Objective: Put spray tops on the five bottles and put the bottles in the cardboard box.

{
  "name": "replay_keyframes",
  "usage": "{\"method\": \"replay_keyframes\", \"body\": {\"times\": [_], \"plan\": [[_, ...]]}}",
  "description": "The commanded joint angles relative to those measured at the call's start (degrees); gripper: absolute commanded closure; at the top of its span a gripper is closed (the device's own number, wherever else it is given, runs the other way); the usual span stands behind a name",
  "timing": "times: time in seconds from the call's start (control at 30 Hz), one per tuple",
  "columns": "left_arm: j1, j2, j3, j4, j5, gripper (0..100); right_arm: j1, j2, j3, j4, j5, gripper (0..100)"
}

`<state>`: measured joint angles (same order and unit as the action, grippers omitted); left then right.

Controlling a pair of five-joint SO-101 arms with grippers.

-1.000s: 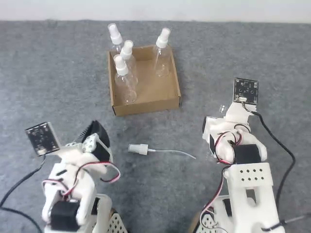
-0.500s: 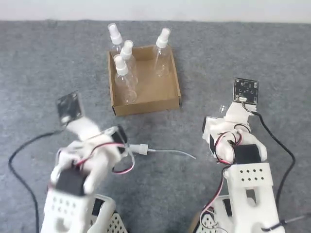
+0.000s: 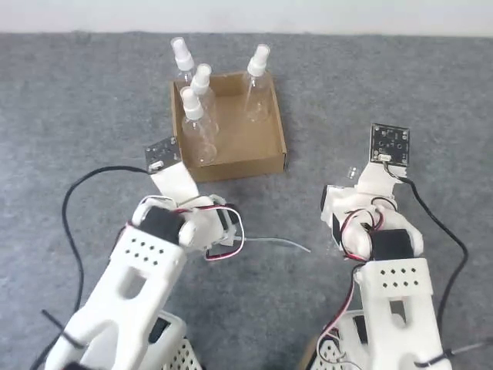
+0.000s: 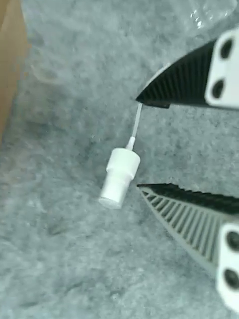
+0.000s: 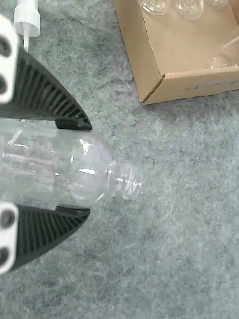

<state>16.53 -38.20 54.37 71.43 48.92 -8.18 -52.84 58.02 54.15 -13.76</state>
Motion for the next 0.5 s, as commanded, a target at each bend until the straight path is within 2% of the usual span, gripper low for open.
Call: {"method": "replay_keyframes", "body": {"times": [0.0, 0.2, 0.47], "plan": [[0.0, 4.13, -2.95, -2.64, 0.7, 76, 1.19, -2.15, -0.09, -1.71, -0.18, 88.7], [0.09, 13.98, -3.3, -5.8, 0.88, 76, 1.19, -2.15, 0.0, -1.71, -0.09, 88.7], [0.0, 23.38, -3.47, -14.24, 7.74, 76, 1.19, -2.15, 0.0, -1.71, -0.09, 88.7]]}}
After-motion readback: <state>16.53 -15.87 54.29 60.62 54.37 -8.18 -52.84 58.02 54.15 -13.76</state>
